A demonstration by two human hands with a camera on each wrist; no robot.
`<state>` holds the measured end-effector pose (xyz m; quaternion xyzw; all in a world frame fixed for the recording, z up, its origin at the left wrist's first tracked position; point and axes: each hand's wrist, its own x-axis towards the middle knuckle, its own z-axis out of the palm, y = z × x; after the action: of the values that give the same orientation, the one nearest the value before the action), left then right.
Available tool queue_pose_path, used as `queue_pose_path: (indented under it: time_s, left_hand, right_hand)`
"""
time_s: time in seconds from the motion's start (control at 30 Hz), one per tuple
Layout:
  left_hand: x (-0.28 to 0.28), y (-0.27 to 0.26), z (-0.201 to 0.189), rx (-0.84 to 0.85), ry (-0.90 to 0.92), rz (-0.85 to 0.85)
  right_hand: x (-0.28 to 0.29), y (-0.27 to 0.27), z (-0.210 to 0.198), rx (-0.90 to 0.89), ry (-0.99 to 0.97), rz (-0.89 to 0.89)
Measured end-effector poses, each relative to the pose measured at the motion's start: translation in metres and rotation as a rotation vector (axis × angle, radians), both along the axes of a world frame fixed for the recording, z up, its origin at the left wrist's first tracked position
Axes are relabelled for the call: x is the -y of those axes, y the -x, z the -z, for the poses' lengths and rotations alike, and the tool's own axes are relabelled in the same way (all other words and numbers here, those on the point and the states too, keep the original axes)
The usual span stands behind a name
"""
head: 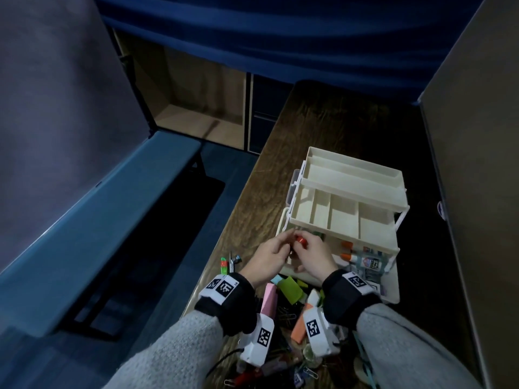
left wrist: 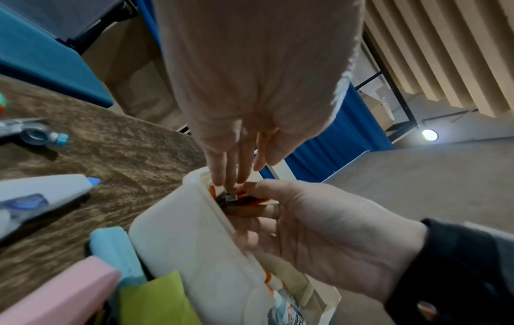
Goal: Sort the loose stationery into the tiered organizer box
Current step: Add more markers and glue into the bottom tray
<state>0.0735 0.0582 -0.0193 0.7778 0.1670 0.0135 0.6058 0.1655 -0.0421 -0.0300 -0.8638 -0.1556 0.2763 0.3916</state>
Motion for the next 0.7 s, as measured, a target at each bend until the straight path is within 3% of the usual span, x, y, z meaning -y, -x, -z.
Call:
queue_pose_path:
  time_s: [0.13,0.23,0.33,0.43,0.57,0.7]
  left_hand:
    - [-0.018,0.033,0.013,0.061,-0.248,-0.322]
    - [-0.049,0.069,0.033,-0.113,-0.431,-0.510]
    - [-0.062,0.095,0.055,-0.422,-0.497,-0.442]
    - [-0.053,0.097,0.072,-0.601,-0.501,-0.318]
    - [-0.040,0.084,0.082,-0.634,-0.574,-0.278]
    - [-0.042,0.073,0.081,-0.658,-0.610,-0.278]
  right_hand:
    - [-0.003,-0.005,0.007,0.202,0.088,-0.046]
    - [-0.006,-0.012,0.009,0.172,0.116,-0.072]
    - [-0.011,-0.017,0.015,0.183,0.186,-0.159]
    - [-0.012,-0.021,0.022,0.181,0.274,-0.213]
    - [-0.011,-0.021,0.027,0.177,0.263,-0.218]
    - [-0.016,-0.022,0.031,0.051,0.077,0.025]
